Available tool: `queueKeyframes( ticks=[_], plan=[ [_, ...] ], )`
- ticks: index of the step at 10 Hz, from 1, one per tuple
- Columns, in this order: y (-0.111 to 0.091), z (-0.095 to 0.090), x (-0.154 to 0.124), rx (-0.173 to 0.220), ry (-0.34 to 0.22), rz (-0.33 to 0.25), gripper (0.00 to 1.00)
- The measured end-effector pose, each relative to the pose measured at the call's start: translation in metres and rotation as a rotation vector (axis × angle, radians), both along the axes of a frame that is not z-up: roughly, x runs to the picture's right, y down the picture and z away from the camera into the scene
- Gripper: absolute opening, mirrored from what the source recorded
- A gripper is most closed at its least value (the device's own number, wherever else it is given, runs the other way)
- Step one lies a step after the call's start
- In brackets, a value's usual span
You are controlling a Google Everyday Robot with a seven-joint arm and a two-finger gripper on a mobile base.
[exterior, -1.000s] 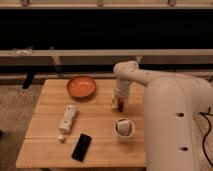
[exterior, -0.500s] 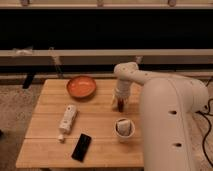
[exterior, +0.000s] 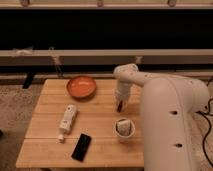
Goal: Drag the pepper across the table
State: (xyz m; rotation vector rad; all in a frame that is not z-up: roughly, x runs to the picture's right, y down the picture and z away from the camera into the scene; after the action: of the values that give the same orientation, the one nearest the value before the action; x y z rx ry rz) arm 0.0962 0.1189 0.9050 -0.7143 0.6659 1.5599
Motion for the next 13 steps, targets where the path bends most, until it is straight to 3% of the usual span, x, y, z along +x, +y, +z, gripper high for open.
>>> queueKeyframes(
  ticks=[2,5,10,13],
  plan=[
    [0.004,-0.001,0.0,-0.006,0.007,-0.008,0.0],
    [0.01,-0.007,-0.004,-0.012,0.012,-0.029,0.0],
    [0.017,-0.034,-0.025,-0.014,-0.023,-0.073,0.0],
    [0.031,-0.044,-0.04,-0.06,-0.044,-0.104,0.0]
  ],
)
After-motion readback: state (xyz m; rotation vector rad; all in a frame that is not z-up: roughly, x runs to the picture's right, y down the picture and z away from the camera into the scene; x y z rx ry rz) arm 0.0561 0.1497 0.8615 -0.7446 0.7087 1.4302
